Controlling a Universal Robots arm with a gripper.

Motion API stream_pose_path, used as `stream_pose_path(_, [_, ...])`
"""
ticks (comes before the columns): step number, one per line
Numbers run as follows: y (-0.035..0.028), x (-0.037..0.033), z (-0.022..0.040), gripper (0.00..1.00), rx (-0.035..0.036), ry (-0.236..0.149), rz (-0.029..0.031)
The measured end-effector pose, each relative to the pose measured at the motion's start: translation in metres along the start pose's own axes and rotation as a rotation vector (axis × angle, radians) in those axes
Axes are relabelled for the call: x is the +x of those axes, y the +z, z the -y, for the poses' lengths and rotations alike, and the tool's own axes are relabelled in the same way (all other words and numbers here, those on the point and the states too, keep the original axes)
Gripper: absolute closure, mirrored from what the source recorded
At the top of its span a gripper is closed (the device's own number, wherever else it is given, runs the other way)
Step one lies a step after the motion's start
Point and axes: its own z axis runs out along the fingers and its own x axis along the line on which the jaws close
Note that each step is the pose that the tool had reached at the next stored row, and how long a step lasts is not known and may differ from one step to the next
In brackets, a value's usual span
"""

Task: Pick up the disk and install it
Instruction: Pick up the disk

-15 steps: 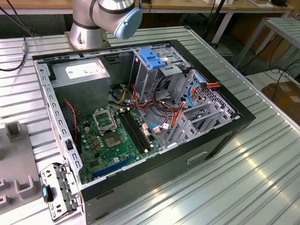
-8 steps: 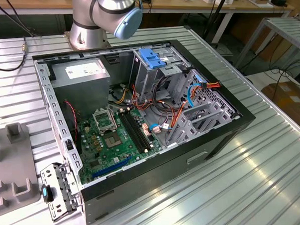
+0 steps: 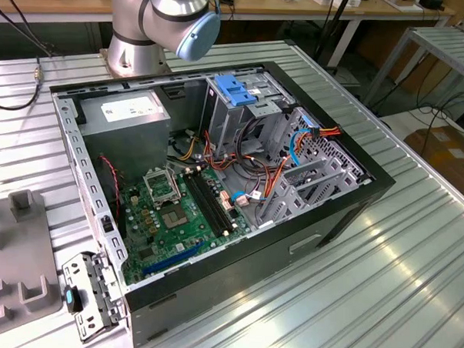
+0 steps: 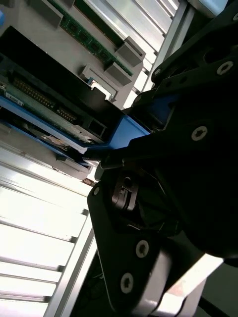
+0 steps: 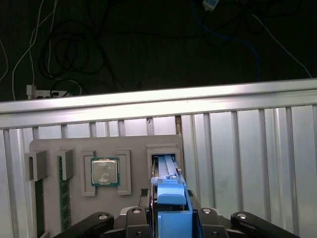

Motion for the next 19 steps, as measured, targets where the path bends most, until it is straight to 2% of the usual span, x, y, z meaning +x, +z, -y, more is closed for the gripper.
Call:
stream_pose_path(4, [0.0001, 0.0000, 0.0000, 0.63, 0.0000, -0.001, 0.0001])
stream_pose_path(7, [0.0002, 0.0001, -0.0001, 0.63, -0.0003, -0.040, 0.0002])
stream_pose_path(9, [0.0002, 0.0001, -0.0001, 0.63, -0.0003, -0.041, 0.0001])
stream_pose_path(11, [0.0001, 0.0002, -0.0002, 0.63, -0.0009, -0.066, -0.0004])
stream_pose_path(19, [0.0001, 0.0010, -0.0001, 0.63, -0.0009, -0.078, -0.0005])
